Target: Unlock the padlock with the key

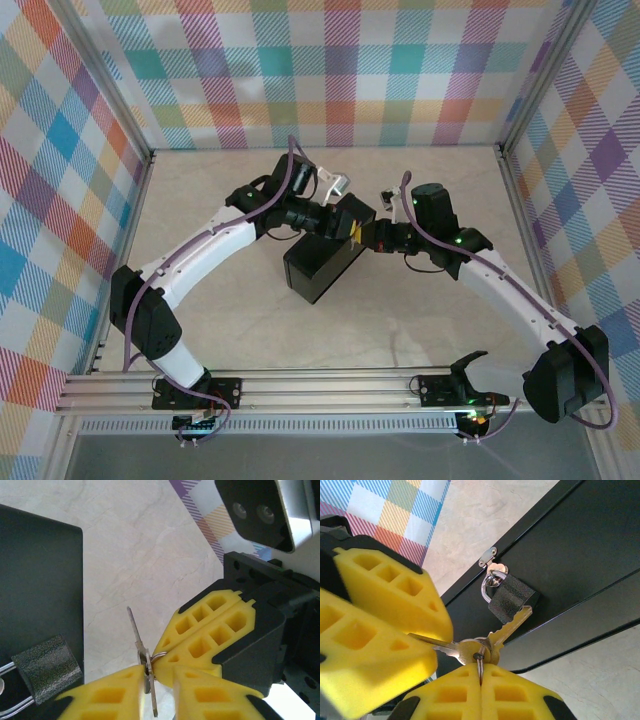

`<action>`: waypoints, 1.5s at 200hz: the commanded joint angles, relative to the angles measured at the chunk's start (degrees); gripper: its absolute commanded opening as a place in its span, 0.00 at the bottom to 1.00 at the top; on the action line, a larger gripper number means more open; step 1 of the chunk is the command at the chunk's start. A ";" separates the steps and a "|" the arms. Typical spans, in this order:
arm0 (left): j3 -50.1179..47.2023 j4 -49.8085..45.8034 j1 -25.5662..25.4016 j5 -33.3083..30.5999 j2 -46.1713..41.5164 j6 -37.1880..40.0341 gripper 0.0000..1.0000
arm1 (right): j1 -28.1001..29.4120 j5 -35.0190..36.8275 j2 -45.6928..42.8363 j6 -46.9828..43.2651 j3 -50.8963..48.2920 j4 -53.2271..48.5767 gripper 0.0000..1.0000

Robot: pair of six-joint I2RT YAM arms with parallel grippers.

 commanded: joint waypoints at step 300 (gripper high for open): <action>0.34 -1.35 1.98 19.10 0.42 14.98 0.00 | -9.74 -27.39 -6.41 -2.73 -9.02 11.19 0.33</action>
